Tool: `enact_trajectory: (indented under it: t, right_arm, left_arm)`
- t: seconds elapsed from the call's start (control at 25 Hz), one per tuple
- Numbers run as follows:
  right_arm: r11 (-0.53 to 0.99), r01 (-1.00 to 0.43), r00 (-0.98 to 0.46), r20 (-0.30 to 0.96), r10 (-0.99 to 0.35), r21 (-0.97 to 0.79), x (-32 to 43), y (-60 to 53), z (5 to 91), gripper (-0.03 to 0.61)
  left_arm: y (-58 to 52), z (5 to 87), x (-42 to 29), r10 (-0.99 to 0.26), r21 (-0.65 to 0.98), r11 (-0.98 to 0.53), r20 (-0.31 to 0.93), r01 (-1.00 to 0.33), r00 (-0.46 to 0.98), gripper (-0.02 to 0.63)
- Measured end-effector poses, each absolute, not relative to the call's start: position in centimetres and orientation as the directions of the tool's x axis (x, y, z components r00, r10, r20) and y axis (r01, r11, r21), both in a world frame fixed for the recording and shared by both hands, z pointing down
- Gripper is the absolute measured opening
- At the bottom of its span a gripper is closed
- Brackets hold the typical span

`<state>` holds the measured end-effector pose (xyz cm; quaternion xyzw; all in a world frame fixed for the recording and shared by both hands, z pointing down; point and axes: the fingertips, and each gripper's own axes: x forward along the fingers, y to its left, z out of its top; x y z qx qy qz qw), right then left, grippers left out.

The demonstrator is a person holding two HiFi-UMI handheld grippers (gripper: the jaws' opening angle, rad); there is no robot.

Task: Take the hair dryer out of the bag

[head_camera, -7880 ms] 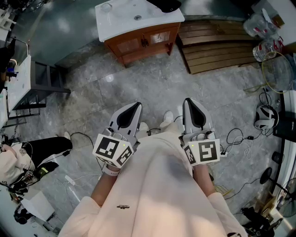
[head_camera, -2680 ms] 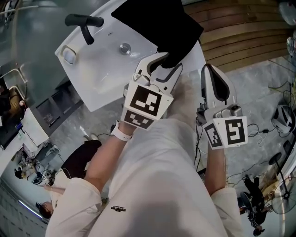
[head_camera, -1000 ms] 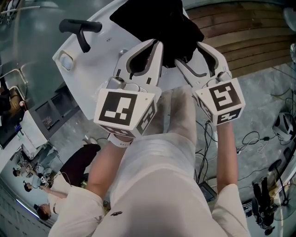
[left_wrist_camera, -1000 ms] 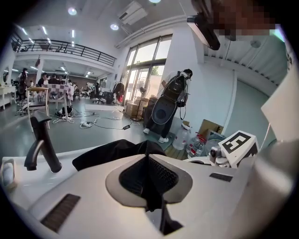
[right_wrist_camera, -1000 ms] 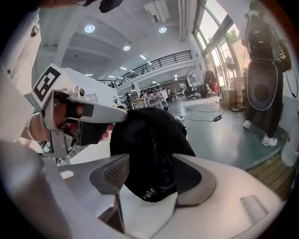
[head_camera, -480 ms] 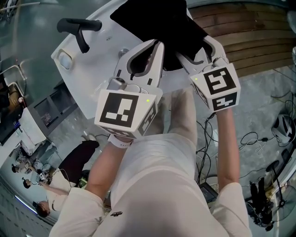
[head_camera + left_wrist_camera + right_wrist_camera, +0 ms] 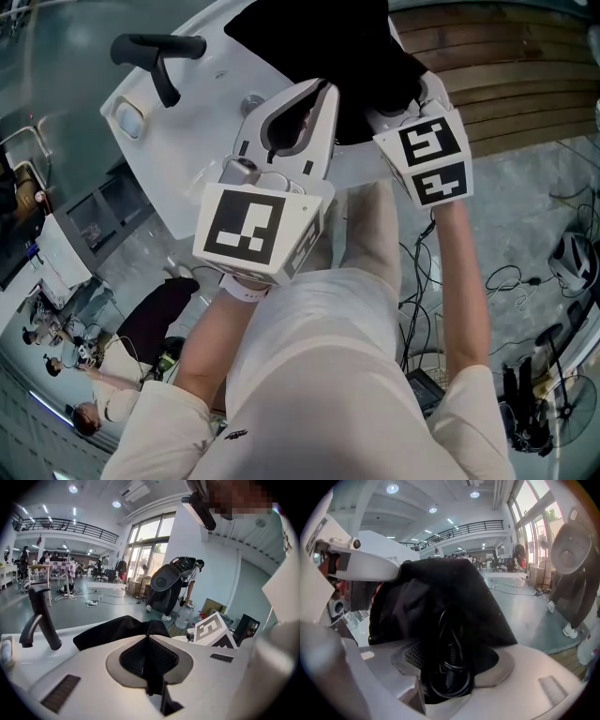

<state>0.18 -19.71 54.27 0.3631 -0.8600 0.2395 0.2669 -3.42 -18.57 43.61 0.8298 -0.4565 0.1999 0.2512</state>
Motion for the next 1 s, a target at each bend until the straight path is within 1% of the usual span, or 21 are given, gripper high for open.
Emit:
enact_trajectory:
  t: [0.08,0.16,0.4,0.52,0.68,1.0]
  right_arm:
    - [0.622,-0.760,-0.571,0.650,-0.501,-0.189,0.5,-19.8,54.8,0.273]
    - [0.620,-0.770,-0.542,0.667,-0.511,-0.151,0.6,-20.0,55.3,0.242]
    - [0.627,-0.775,-0.501,0.684,-0.530,-0.081,0.2,-20.0,55.9,0.239]
    - [0.630,-0.770,-0.512,0.685,-0.519,-0.098,0.2,-20.0,56.0,0.235]
    - [0.639,-0.759,-0.539,0.669,-0.511,-0.123,0.2,-19.6,55.4,0.207]
    - [0.590,-0.779,-0.570,0.632,-0.525,-0.213,-0.3,-19.1,53.4,0.198]
  left_arm:
    - [-18.6,43.8,-3.4,-0.660,0.233,-0.447,0.566,-0.864,0.494,0.021]
    - [-18.8,43.9,-3.5,-0.660,0.232,-0.444,0.569,-0.865,0.491,0.021]
    - [-19.0,44.1,-4.3,-0.655,0.241,-0.434,0.577,-0.868,0.488,0.021]
    - [-18.9,44.0,-4.2,-0.657,0.244,-0.435,0.572,-0.867,0.491,0.021]
    - [-18.6,43.9,-3.9,-0.664,0.241,-0.438,0.563,-0.866,0.492,0.021]
    - [-18.5,43.9,-4.6,-0.676,0.241,-0.436,0.548,-0.867,0.492,0.021]
